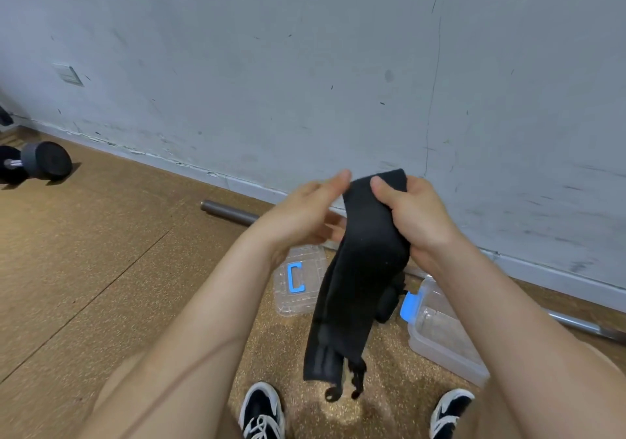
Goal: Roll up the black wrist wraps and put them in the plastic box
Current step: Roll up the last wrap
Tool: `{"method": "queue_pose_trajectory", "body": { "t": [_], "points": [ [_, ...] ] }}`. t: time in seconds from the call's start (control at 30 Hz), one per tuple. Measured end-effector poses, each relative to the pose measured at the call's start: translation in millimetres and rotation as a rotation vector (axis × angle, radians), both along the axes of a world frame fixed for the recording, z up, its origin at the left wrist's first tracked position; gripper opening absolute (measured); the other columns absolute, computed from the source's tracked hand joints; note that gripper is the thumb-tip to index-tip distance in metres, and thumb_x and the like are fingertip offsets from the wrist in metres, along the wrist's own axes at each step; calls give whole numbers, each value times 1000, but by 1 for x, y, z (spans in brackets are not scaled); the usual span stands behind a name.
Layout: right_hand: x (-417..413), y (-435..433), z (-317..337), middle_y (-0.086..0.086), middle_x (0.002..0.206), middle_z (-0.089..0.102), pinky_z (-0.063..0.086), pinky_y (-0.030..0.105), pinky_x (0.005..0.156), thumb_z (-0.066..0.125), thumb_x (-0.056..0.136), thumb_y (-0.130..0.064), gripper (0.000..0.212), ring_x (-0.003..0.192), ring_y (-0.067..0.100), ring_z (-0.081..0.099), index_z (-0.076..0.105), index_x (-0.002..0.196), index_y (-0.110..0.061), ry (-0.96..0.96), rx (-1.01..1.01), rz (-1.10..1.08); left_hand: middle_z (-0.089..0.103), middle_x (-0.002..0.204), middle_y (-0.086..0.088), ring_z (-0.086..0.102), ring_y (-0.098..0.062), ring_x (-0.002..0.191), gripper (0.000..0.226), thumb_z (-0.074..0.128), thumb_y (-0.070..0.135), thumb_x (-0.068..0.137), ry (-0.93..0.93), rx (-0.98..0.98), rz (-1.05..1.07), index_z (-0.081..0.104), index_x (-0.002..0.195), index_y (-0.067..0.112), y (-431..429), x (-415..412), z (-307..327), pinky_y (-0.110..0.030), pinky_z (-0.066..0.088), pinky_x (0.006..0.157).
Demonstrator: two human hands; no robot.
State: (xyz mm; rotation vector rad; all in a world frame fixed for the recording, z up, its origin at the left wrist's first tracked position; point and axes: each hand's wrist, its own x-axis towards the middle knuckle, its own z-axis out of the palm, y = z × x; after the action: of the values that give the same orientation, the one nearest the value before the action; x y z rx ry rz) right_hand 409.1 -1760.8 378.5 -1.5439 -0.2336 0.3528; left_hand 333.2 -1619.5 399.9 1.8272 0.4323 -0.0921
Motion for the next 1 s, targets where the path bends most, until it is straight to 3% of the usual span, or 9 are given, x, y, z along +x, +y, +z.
{"method": "queue_pose_trajectory", "body": {
  "t": [0.07, 0.17, 0.37, 0.53, 0.67, 0.77, 0.87, 0.93, 1.0],
  "points": [
    [3, 2, -1, 11, 97, 74, 60, 38, 76, 59, 99, -23, 21, 87, 24, 72, 67, 103, -5, -62, -21, -46, 75, 107, -5, 73, -20, 98, 42, 52, 50, 98, 0, -61, -160, 64, 121, 17, -9, -3, -7, -43, 54, 98],
    [4, 3, -2, 7, 101, 72, 58, 45, 85, 57, 99, -31, 26, 93, 22, 70, 63, 108, -8, -157, -105, -82, 74, 111, -5, 71, -19, 103, 26, 57, 29, 100, -129, -94, -160, 64, 121, 15, -21, -3, -20, -43, 54, 97],
    [-5, -6, 4, 1, 106, 74, 58, 24, 72, 49, 100, -45, 36, 92, 12, 73, 60, 120, -16, 16, -126, 263, 75, 106, -5, 72, -21, 98, 17, 60, 22, 99, -356, -162, 192, 66, 114, 16, -21, 3, -21, -48, 58, 90],
    [-3, -10, -1, -1, 104, 75, 58, 31, 82, 57, 99, -33, 24, 90, 12, 74, 60, 120, -23, -14, -219, 351, 76, 102, -6, 73, -24, 97, 16, 61, 29, 98, -477, -264, 426, 70, 102, 15, -12, 7, -13, -42, 59, 79],
    [-5, -4, -4, 1, 97, 76, 59, 37, 82, 60, 98, -29, 18, 87, 15, 74, 63, 112, -18, -147, -184, 225, 76, 105, -3, 73, -21, 98, 25, 58, 37, 99, -392, -364, 379, 67, 112, 18, -11, 11, -10, -40, 60, 81],
    [-4, 4, -2, 13, 92, 75, 59, 42, 79, 62, 97, -23, 21, 83, 21, 73, 66, 102, -3, -107, 43, -8, 75, 105, -5, 73, -17, 92, 31, 69, 17, 92, -272, -421, 207, 60, 121, 12, -17, 10, -14, -32, 59, 77],
    [-1, 3, 2, 30, 89, 68, 56, 55, 81, 58, 98, -35, 43, 88, 41, 68, 62, 87, 7, -71, 62, -153, 73, 112, -8, 72, -22, 102, 33, 68, 4, 90, -140, -339, 1, 61, 122, 8, -22, 4, -25, -34, 58, 87],
    [2, 2, 1, 38, 103, 61, 52, 62, 86, 50, 101, -39, 54, 100, 50, 62, 58, 99, 15, -36, 55, -110, 73, 113, -7, 71, -21, 104, 30, 65, 1, 92, -181, -309, 29, 63, 121, 7, -23, 2, -30, -33, 58, 90],
    [1, 0, -2, 22, 104, 71, 57, 48, 89, 43, 105, -38, 46, 98, 34, 69, 65, 110, 2, 2, 12, 30, 73, 113, -9, 71, -22, 103, 27, 62, 0, 94, -267, -348, 147, 62, 120, 8, -22, 3, -29, -33, 59, 86]
  ]
}}
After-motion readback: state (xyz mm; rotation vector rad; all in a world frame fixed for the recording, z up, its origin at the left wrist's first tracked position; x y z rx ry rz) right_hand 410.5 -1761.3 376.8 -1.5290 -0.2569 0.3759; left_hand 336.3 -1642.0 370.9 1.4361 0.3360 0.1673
